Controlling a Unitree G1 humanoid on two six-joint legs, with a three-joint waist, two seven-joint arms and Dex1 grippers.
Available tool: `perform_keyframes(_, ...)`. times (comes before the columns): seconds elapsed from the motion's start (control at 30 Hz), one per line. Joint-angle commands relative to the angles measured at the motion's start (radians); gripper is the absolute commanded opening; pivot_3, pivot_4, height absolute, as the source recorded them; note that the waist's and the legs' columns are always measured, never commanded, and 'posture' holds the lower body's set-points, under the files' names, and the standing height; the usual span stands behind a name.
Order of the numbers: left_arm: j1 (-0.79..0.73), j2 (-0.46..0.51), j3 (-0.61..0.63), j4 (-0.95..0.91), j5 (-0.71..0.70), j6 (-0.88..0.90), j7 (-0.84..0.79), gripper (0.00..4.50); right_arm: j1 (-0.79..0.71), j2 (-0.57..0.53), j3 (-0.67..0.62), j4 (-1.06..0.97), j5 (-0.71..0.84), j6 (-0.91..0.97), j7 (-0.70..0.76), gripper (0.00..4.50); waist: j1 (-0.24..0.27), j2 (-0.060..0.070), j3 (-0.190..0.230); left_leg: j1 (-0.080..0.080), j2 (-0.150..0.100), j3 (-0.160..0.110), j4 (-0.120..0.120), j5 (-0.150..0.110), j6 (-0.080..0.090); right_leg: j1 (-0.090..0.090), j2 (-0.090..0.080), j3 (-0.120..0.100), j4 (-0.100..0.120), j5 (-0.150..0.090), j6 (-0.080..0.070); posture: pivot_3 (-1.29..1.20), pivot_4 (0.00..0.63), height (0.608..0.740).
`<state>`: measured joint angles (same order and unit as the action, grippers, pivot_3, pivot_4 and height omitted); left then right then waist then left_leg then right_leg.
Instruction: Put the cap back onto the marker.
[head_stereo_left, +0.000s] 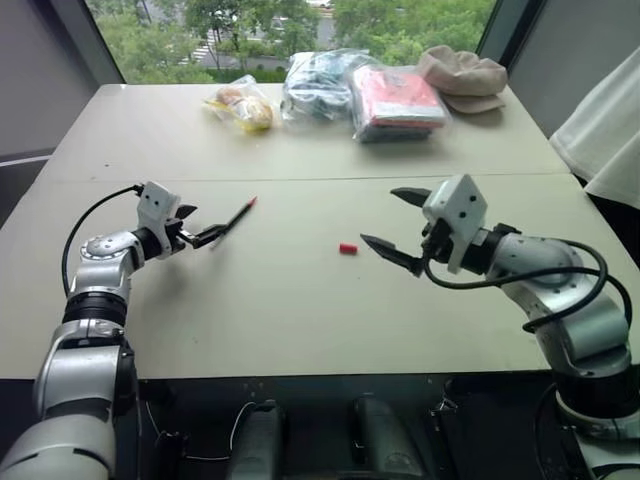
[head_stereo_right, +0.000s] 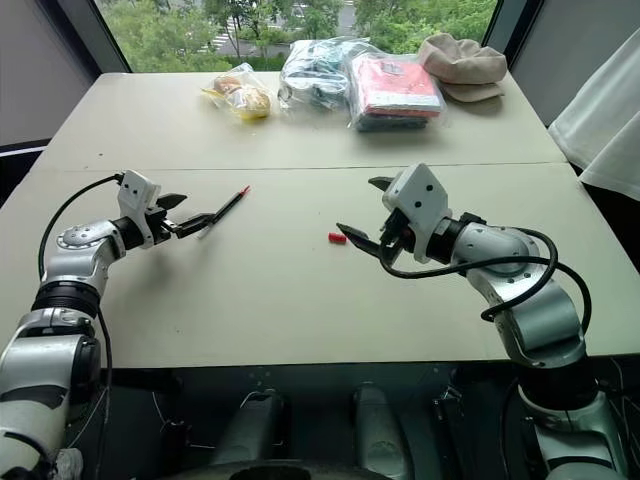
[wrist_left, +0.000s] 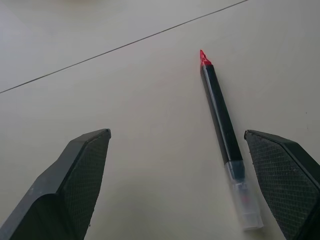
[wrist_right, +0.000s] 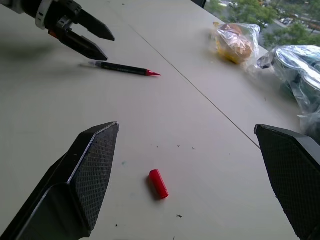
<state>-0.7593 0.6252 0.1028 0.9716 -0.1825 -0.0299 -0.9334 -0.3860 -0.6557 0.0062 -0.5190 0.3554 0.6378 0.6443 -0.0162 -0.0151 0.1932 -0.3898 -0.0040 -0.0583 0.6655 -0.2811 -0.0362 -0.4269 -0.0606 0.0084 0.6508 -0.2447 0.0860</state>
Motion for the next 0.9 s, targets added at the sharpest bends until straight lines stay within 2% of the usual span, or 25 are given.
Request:
perform_keyframes(0.03, -0.041, 0.008, -0.001, 0.010, 0.021, -0.029, -0.009, 4.50, 0.006, 0.002, -0.009, -0.042, -0.002, -0.014, -0.009, 4.48, 0.002, 0.000, 0.000, 0.000, 0.000, 0.000, 0.000, 0.000, 0.000, 0.000, 0.000, 0.000, 0.000, 0.000, 0.000, 0.00, 0.150, 0.740)
perform_keyframes(0.5, -0.139, -0.065, -0.052, 0.136, 0.114, -0.084, 0.025, 4.50, 0.018, 0.001, 0.003, -0.063, -0.002, -0.002, -0.024, 4.48, 0.000, 0.000, 0.000, 0.000, 0.000, 0.000, 0.000, 0.000, 0.000, 0.000, 0.000, 0.000, 0.000, 0.000, 0.000, 0.00, 0.150, 0.740)
perform_keyframes(0.9, -0.162, -0.101, -0.106, 0.241, 0.218, -0.103, 0.159, 4.50, 0.006, -0.012, 0.006, -0.060, -0.007, -0.003, -0.016, 4.48, 0.004, -0.001, -0.001, 0.002, 0.000, 0.000, 0.001, 0.000, 0.000, 0.002, 0.000, 0.000, 0.001, 0.000, 0.001, 0.00, 0.150, 0.740)
